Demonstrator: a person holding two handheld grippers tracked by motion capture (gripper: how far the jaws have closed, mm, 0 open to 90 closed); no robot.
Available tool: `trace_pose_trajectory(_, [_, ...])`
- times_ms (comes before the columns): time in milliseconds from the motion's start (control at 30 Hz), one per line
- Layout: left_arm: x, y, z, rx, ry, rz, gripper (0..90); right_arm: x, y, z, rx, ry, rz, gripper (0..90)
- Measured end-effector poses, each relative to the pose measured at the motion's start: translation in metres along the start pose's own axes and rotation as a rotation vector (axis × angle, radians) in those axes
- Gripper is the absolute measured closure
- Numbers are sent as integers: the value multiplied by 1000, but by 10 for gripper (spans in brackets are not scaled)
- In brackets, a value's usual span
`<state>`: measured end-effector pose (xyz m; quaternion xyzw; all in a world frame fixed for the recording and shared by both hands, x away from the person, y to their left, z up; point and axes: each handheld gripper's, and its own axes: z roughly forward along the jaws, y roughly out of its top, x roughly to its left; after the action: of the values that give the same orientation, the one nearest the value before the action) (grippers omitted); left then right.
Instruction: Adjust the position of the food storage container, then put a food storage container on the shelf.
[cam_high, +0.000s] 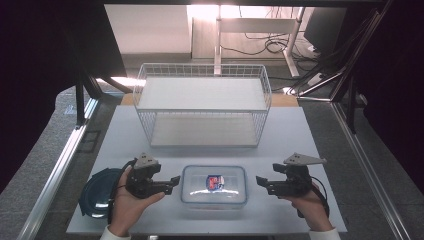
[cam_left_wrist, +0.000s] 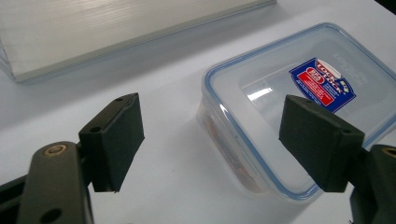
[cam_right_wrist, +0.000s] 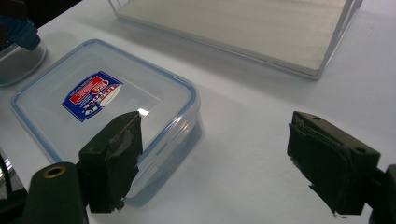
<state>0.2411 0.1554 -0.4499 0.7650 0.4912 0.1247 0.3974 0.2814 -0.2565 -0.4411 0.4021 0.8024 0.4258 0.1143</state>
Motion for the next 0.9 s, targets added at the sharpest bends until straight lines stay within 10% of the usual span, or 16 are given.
trace_pose_trajectory(433, [0, 3, -2, -3, -64, -84, 107, 3, -1, 2, -42, 137, 120, 138])
trace_pose_trajectory(900, [4, 2, 19, 62, -171, -178, 74, 12, -6, 23, 23, 180, 169, 109])
